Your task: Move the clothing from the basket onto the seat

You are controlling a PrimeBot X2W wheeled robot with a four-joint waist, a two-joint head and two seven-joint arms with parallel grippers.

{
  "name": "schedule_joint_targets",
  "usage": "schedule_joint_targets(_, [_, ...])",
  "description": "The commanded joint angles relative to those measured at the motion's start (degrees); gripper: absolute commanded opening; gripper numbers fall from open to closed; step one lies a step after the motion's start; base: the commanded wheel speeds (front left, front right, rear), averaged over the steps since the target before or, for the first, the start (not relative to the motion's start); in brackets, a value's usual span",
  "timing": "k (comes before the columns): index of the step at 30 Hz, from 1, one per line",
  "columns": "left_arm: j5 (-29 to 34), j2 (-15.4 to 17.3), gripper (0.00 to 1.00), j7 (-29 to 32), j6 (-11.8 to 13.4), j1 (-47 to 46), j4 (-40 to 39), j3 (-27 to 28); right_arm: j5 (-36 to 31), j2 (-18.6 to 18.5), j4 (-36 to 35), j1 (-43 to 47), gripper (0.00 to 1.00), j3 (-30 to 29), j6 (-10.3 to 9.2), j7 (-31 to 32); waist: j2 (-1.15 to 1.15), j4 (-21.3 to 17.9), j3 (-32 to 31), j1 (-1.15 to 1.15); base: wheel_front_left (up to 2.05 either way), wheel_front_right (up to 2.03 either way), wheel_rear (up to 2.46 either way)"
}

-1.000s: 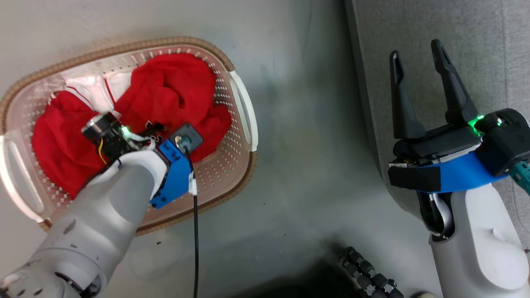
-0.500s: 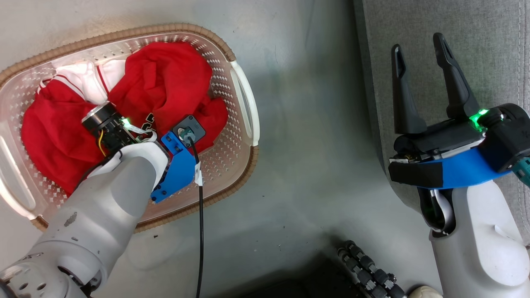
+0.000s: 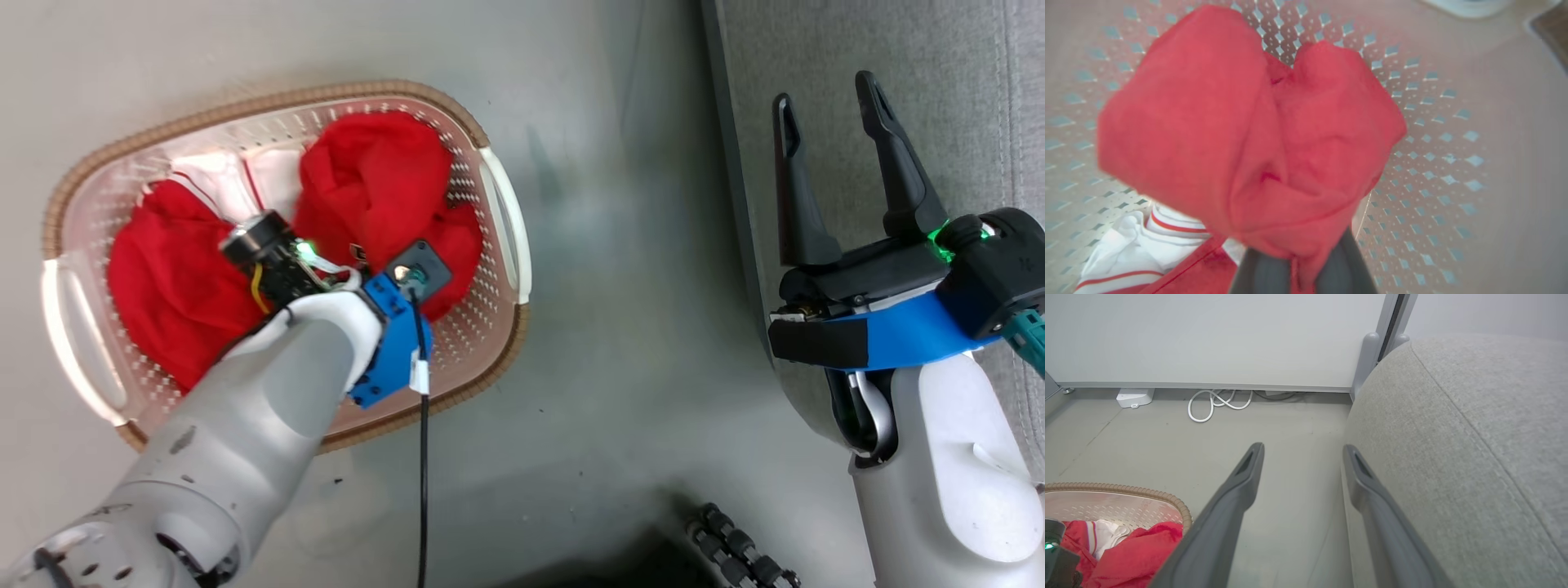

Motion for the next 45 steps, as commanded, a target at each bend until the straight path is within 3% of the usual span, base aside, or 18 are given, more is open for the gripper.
schedule_joint_targets(1, [-0.5, -0.6, 0.0, -1.1, 0.0, 0.4, -0.3, -0.1, -0.6, -0.2, 0.2, 0.2, 1.0, -0.2, 0.01, -0.2, 0.0, 1.3, -1.9, 0.0, 0.0, 0.0, 0.0])
schedule_joint_targets(10, [-4.3, -3.9, 0.0, -7.7, 0.0, 3.2, -1.5, -0.1, -3.3, -0.2, 1.6, 2.3, 1.0, -0.9, 0.01, -0.2, 0.0, 5.5, -10.8, 0.0, 0.0, 0.0, 0.0])
schedule_joint_targets(18, [-7.9, -4.9, 0.0, -11.1, 0.0, 5.8, -3.0, 1.8, -5.4, -0.7, 3.2, 5.5, 1.0, -1.4, 0.01, -0.2, 0.0, 9.4, -20.4, 0.0, 0.0, 0.0, 0.0])
schedule_joint_targets(32, [-9.6, -5.0, 0.0, -11.5, 1.7, 11.7, -12.9, 8.6, -5.8, -1.5, 5.9, 13.9, 1.0, -2.0, 0.01, -0.2, 0.0, 14.0, -37.3, 0.0, 0.0, 0.0, 0.0])
schedule_joint_targets(45, [-7.2, -4.4, 0.0, -11.5, 2.2, 15.8, -20.5, 16.7, -5.9, -1.2, 7.1, 21.5, 1.0, -1.0, 0.01, -0.2, 0.0, 16.0, -48.2, 0.0, 0.0, 0.0, 0.0])
